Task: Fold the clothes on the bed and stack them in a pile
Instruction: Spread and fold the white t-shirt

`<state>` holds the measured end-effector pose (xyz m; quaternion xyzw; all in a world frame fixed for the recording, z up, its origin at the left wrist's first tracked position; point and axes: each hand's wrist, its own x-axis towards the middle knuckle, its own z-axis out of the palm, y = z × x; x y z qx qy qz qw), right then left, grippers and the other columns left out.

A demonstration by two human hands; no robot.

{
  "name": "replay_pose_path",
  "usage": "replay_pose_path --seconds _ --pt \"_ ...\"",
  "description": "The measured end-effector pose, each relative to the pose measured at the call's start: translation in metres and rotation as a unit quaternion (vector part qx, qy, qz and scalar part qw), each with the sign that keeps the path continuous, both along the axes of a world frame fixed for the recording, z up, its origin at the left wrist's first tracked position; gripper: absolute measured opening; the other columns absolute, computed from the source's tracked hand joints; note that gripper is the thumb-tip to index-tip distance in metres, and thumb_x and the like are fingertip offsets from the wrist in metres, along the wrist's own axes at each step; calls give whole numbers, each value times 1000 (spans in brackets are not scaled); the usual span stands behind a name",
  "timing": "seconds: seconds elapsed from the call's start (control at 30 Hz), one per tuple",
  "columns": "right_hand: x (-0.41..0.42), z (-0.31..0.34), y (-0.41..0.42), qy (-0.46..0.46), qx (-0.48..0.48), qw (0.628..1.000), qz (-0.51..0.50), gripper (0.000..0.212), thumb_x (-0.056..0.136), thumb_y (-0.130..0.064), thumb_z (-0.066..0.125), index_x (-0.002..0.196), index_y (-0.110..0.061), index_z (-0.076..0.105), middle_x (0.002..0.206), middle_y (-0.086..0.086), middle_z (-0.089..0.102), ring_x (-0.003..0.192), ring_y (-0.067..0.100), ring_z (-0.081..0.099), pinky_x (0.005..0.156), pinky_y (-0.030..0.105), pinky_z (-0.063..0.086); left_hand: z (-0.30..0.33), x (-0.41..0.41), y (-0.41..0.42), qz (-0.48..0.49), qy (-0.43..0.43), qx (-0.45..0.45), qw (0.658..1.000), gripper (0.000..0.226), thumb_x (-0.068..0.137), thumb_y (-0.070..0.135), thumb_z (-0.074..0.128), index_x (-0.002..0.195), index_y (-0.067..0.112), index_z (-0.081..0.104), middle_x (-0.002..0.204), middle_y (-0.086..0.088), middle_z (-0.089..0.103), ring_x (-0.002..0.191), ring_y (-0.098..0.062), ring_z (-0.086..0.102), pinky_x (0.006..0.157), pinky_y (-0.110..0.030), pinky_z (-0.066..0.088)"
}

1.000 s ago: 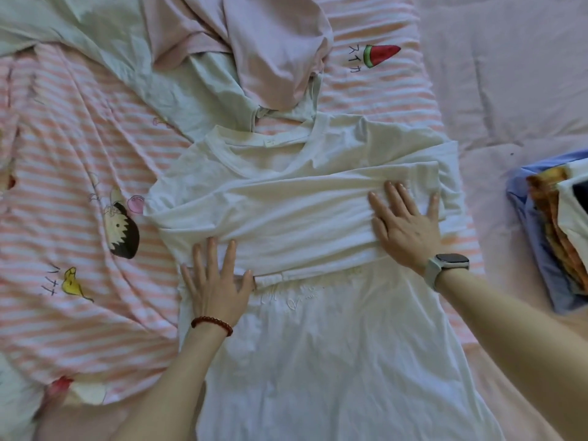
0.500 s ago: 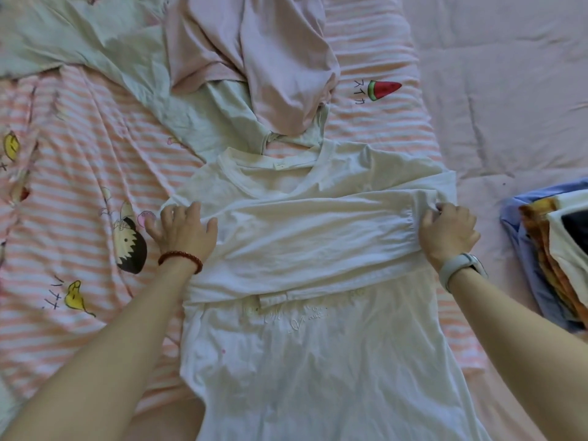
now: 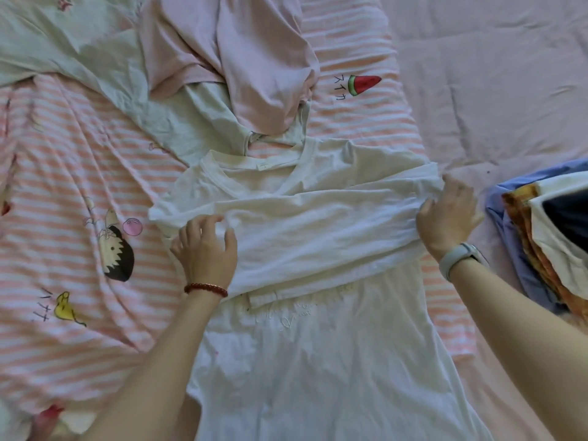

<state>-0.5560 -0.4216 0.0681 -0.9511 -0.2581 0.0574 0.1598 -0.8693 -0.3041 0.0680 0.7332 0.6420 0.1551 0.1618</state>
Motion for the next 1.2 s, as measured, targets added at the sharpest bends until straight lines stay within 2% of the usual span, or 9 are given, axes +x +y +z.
replay_pose_path --seconds 0.13,0.27,0.37,0.53,0.7,0.83,0.93,1.07,1.2 --pt "-62 -5 -13 4 12 981 194 45 84 -4 53 129 -6 50 130 17 49 120 35 46 107 53 22 -13 -9 -79 141 -113 -100 978 17 85 10 60 100 3 62 104 -15 57 101 -33 53 87 -42 40" --pt "-118 -19 -25 10 1 931 364 39 77 3 62 116 -4 61 118 17 59 116 35 54 103 62 28 -29 -17 -115 348 -197 -264 878 26 89 31 58 102 9 57 97 -2 58 90 -20 55 82 -32 43" --pt "-140 -23 -25 39 -25 903 427 38 81 -2 60 119 -8 61 121 13 59 121 31 51 107 58 25 -37 -13 -112 391 -289 -325 811 27 87 31 62 97 7 60 89 -7 64 83 -21 60 84 -32 49" --pt "-160 -20 -17 54 -57 861 503 36 90 -12 52 125 -12 56 130 12 54 125 29 46 108 49 26 -40 5 -109 407 -385 -331 760 16 87 15 63 74 5 60 63 -4 56 53 -9 55 65 -27 49" --pt "-161 -13 43 40 -47 867 494 41 97 -19 39 138 -13 42 143 7 42 134 23 33 108 40 24 -43 6 -110 424 -413 -300 748 5 86 13 63 90 9 63 69 1 58 58 -9 54 74 -30 50" --pt "-157 -16 96 65 -121 881 452 54 97 -25 39 146 -12 22 152 8 25 141 24 18 113 46 17 -44 0 -110 425 -430 -295 740 7 87 13 62 92 8 63 72 0 60 65 -13 56 76 -31 50" --pt "-152 -19 114 28 -166 881 441 53 93 -26 44 141 -11 29 139 11 40 132 28 30 107 44 23 -41 -7 -108 417 -431 -314 736 6 88 12 59 91 9 63 75 -2 60 70 -16 56 80 -33 50" --pt "-133 -19 113 -9 -143 895 423 38 92 -23 46 127 -10 50 126 13 47 119 31 39 96 42 32 -34 -23 -101 383 -389 -291 785 17 88 13 54 77 25 54 87 -3 62 79 -17 59 79 -33 50" --pt "-89 -18 89 -29 -216 911 350 37 91 -23 45 126 -14 49 128 14 45 120 31 39 97 43 31 -28 -33 -97 349 -344 -281 825 12 89 11 51 82 19 54 97 -7 61 88 -21 59 81 -37 50"
